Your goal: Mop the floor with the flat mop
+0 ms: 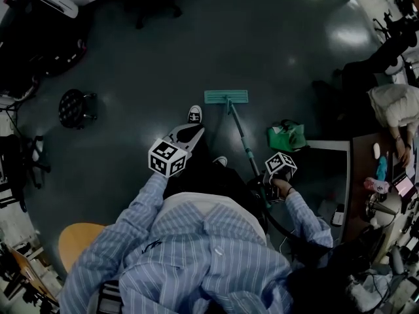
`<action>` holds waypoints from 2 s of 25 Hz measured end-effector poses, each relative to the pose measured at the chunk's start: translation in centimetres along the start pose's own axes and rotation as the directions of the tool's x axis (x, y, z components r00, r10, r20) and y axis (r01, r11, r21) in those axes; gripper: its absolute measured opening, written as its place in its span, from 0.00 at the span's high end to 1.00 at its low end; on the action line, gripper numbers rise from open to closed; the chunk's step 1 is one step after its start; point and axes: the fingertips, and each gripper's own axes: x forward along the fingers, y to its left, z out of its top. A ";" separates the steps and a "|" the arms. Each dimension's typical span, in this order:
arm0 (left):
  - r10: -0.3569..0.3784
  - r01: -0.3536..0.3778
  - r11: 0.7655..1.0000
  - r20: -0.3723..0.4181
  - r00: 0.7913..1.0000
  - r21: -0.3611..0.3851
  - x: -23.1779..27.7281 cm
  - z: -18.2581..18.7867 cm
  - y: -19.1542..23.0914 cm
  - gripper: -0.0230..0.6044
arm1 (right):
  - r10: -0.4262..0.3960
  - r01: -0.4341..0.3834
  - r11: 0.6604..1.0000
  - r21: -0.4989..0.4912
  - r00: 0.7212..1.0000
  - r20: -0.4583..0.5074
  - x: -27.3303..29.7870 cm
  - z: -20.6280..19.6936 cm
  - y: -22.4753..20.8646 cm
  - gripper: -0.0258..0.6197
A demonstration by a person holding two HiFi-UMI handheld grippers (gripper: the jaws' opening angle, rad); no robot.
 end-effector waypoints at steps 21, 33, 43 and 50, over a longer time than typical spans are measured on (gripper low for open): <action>0.087 -0.095 0.987 -0.068 0.994 -0.129 6.1 6.8 19.2 0.93 | 0.007 -0.007 1.000 0.005 1.000 -0.002 -4.7 25.4 18.3 0.93; 0.045 -0.061 0.985 -0.101 0.994 -0.162 12.6 11.3 30.6 0.93 | 0.024 -0.025 1.000 0.006 0.996 0.085 -8.6 47.3 31.0 0.93; 0.053 -0.076 0.974 -0.112 0.992 -0.215 16.4 11.3 35.5 0.93 | -0.015 0.013 1.000 0.012 0.984 0.179 -12.9 64.1 36.0 0.93; 0.072 -0.123 0.947 -0.176 0.982 -0.296 16.1 7.4 36.5 0.93 | 0.021 -0.035 0.998 0.045 0.962 0.272 -16.1 73.7 40.2 0.93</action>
